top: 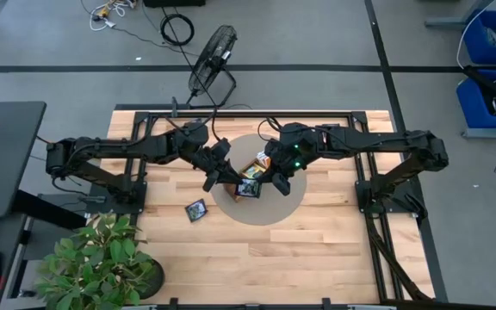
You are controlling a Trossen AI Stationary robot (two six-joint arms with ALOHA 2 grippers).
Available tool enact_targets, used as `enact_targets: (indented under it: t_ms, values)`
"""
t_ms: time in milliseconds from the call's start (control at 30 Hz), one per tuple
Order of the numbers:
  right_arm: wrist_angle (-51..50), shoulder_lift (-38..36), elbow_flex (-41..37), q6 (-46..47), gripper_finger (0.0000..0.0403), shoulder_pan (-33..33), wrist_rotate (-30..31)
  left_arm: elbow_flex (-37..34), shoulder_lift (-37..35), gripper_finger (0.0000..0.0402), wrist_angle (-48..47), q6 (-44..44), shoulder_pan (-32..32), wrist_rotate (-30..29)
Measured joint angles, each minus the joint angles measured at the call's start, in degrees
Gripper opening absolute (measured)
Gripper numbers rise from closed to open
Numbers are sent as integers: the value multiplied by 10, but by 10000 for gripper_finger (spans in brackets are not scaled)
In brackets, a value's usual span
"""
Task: Pick & Place Tea
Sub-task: Put the black tea bag into the left section of the wooden organizer
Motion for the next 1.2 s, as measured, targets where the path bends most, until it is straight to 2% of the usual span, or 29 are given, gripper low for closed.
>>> enact_targets:
  t_ms: [133, 267, 467, 633, 767, 900, 1067, 1200]
  values:
    - [1, 0, 0, -1, 4, 0, 4, 0, 0, 10, 0, 11, 0, 0]
    - [5, -6, 0, -4, 31, 2, 23, 0, 0, 9, 3, 12, 4, -13]
    - [7, -39, 0, -17, 100, 20, 139, -1, -17, 9, 6, 10, 22, -29]
    - [10, -64, -10, -16, 165, 37, 238, 0, -52, 9, 31, 21, 27, -95]
    - [33, -67, -31, -9, 203, 56, 295, 0, -76, 9, 61, 34, 26, -156]
    - [87, -66, -64, 8, 216, 73, 324, 0, -86, 9, 67, 35, 26, -201]
    - [184, -68, -105, 22, 217, 90, 374, -1, -86, 9, 98, 29, 26, -207]
    - [224, -78, -140, 33, 217, 103, 413, -18, -86, 9, 164, 7, 26, -222]
